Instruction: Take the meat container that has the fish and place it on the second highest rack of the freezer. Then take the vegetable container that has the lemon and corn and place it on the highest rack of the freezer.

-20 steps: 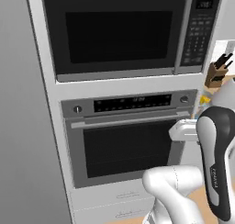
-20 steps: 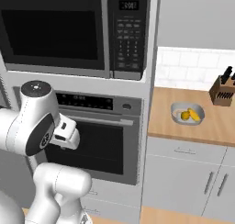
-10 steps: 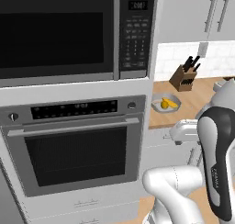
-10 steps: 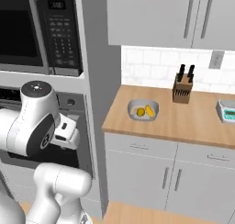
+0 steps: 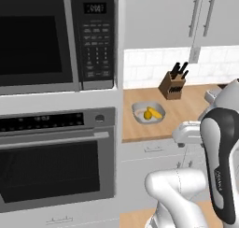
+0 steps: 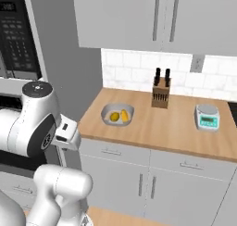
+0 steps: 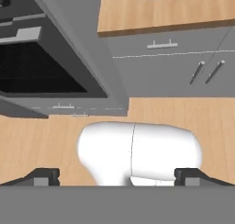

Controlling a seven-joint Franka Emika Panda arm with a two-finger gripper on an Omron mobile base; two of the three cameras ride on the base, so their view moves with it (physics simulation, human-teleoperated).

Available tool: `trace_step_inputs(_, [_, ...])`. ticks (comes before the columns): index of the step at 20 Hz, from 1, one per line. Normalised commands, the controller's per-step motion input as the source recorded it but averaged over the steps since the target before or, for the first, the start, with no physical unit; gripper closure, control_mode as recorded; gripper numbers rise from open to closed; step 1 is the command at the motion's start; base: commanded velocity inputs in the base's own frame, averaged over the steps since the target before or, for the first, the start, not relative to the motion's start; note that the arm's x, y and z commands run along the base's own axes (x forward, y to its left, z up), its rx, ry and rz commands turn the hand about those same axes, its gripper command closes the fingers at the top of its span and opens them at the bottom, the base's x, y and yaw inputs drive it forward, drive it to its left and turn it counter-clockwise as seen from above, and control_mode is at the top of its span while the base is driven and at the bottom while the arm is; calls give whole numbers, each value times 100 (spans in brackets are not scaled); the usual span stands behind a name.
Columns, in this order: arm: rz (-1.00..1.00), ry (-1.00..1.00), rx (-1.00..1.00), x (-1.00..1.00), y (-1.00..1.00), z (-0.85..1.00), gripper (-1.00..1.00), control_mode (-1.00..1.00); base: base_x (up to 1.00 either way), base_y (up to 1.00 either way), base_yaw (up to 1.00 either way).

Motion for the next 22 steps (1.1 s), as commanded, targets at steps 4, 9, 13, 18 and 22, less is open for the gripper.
trace_step_inputs(4, [0,0,0,0,0,0,-100,100,0,-56,20])
trace_step_inputs(9, [0,0,0,0,0,0,-100,100,36,-51,5])
trace_step_inputs(13, [0,0,0,0,0,0,-100,100,46,-41,-1])
trace_step_inputs(18, [-1,0,2,4,-7,0,-100,-100,8,-6,-1])
trace_step_inputs(22, [-16,7,1,67,0,15,-100,-100,0,0,0])
